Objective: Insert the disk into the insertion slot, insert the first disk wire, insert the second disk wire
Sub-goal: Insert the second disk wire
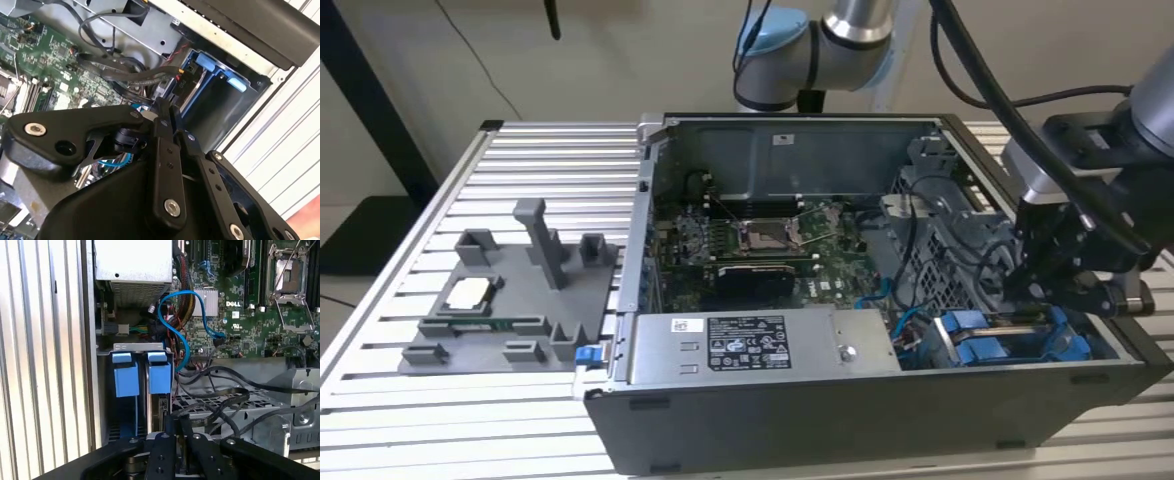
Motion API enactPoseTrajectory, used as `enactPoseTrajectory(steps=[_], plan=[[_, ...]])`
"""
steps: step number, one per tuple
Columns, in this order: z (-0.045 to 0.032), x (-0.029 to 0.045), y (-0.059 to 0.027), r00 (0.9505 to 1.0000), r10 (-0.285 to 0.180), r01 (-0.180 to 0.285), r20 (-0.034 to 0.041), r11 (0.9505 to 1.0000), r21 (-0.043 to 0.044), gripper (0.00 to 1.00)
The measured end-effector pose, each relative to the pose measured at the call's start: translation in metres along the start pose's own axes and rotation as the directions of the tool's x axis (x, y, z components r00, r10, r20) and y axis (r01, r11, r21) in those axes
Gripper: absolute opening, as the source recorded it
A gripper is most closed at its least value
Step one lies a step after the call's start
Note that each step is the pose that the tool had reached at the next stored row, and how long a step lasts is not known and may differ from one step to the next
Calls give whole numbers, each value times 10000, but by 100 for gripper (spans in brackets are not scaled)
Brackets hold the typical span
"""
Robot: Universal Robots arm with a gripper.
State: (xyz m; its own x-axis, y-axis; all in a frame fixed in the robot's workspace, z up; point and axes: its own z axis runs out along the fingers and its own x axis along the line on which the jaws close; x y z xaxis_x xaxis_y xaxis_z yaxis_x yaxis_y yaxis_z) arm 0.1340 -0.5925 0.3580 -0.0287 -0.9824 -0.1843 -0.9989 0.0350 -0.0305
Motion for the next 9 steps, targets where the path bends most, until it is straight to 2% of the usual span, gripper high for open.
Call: enactPoseTrajectory(steps=[2,9], plan=[[9,1,-22,10000,29,-29,-34,9999,-155,16],[10,0,-30,10000,31,-31,-34,9999,-167,16]])
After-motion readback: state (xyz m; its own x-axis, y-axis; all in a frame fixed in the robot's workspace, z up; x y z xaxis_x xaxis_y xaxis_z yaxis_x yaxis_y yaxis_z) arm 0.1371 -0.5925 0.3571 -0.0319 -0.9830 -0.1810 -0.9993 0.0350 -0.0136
